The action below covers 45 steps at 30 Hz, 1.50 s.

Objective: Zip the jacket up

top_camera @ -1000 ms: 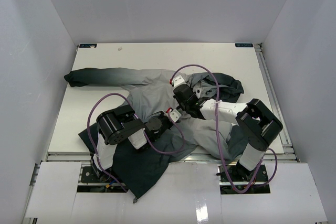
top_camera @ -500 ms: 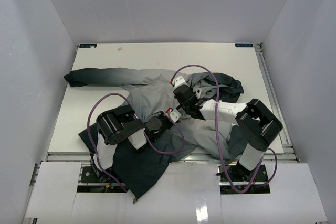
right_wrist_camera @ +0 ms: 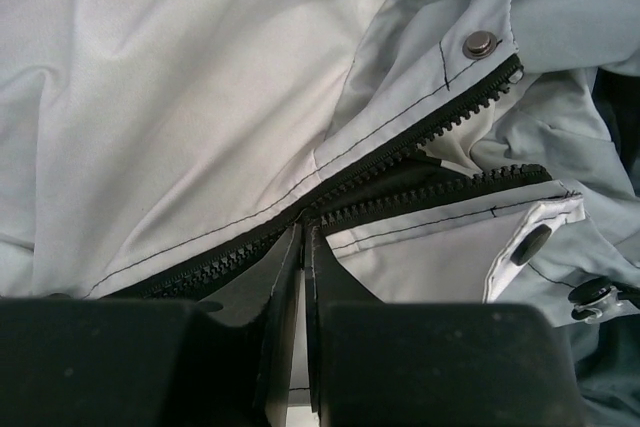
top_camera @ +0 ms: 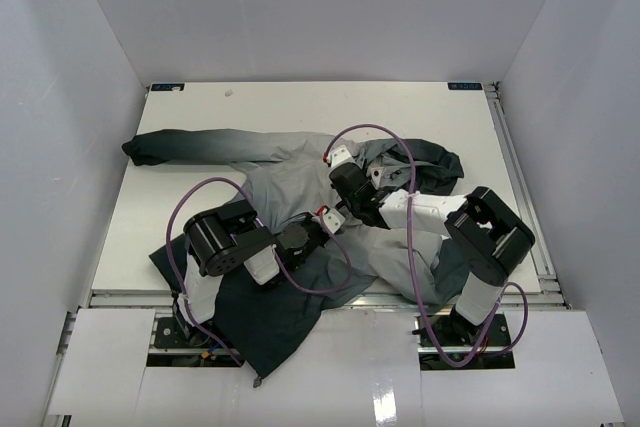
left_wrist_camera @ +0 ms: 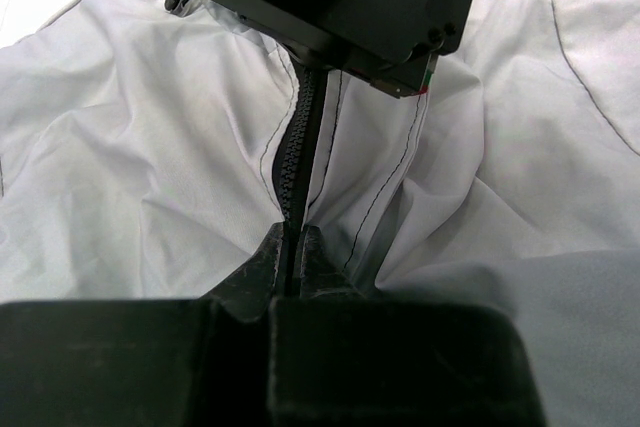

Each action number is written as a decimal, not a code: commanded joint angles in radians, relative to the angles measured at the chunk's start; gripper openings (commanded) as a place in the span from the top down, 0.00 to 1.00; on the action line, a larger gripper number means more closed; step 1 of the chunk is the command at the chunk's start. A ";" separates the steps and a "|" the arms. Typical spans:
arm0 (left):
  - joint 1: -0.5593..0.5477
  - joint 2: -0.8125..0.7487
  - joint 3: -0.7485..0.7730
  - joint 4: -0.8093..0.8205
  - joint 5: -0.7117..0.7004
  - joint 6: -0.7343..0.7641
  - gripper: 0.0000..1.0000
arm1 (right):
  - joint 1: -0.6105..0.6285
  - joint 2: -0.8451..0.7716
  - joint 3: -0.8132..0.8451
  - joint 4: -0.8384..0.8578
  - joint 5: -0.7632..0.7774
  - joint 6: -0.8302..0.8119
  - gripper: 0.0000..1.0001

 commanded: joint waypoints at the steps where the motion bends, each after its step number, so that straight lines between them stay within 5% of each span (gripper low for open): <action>1: -0.011 -0.017 -0.039 0.232 -0.024 0.004 1.00 | -0.018 0.007 0.039 0.051 0.017 -0.041 0.92; 19: -0.011 -0.103 -0.090 0.247 -0.045 0.017 1.00 | -0.198 -0.055 0.150 0.058 0.037 -0.100 0.92; 33: -0.005 -0.042 0.015 0.214 -0.066 0.077 1.00 | -0.374 0.025 0.296 0.067 -0.030 -0.123 0.92; 45: 0.151 0.019 0.391 -0.223 0.155 -0.047 1.00 | -0.450 0.129 0.451 0.022 -0.041 -0.131 0.92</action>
